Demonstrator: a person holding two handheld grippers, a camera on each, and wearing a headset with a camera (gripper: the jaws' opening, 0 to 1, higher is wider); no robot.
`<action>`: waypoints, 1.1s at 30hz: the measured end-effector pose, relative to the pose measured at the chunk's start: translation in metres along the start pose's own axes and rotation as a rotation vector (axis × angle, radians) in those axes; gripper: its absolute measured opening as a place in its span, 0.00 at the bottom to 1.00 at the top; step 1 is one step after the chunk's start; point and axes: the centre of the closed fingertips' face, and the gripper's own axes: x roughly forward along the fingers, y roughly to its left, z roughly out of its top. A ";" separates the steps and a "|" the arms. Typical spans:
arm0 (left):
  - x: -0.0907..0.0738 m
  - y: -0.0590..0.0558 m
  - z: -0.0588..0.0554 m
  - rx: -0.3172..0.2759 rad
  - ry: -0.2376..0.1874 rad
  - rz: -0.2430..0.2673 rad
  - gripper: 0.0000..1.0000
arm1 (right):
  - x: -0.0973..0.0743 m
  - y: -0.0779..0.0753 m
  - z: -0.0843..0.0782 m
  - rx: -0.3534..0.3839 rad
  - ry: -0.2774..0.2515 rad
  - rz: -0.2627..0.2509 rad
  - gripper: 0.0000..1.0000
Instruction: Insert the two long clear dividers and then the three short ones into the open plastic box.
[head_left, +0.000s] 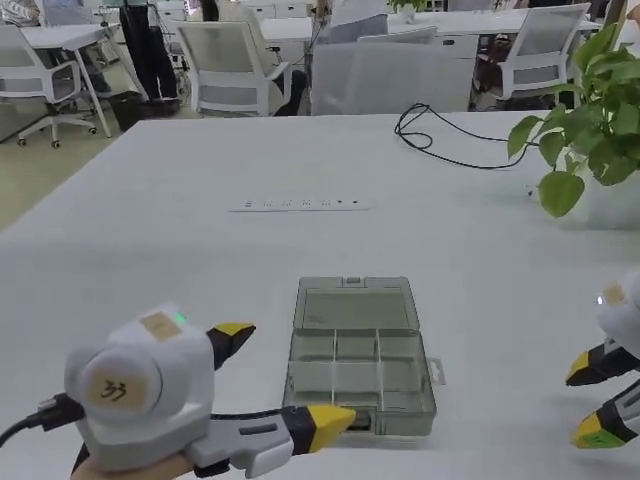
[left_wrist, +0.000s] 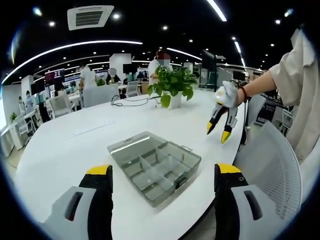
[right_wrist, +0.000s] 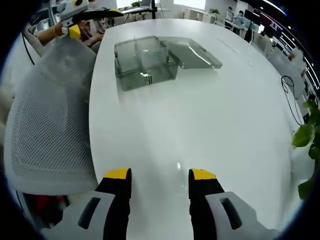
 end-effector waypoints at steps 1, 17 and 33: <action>0.000 0.000 0.000 -0.002 0.002 0.000 0.84 | 0.000 0.000 -0.003 -0.004 0.009 0.003 0.47; 0.003 -0.001 0.001 0.002 0.004 0.008 0.82 | 0.001 -0.006 -0.025 -0.073 0.084 0.020 0.41; 0.001 0.001 0.001 0.008 0.003 0.014 0.80 | 0.003 -0.009 -0.031 -0.119 0.100 0.030 0.33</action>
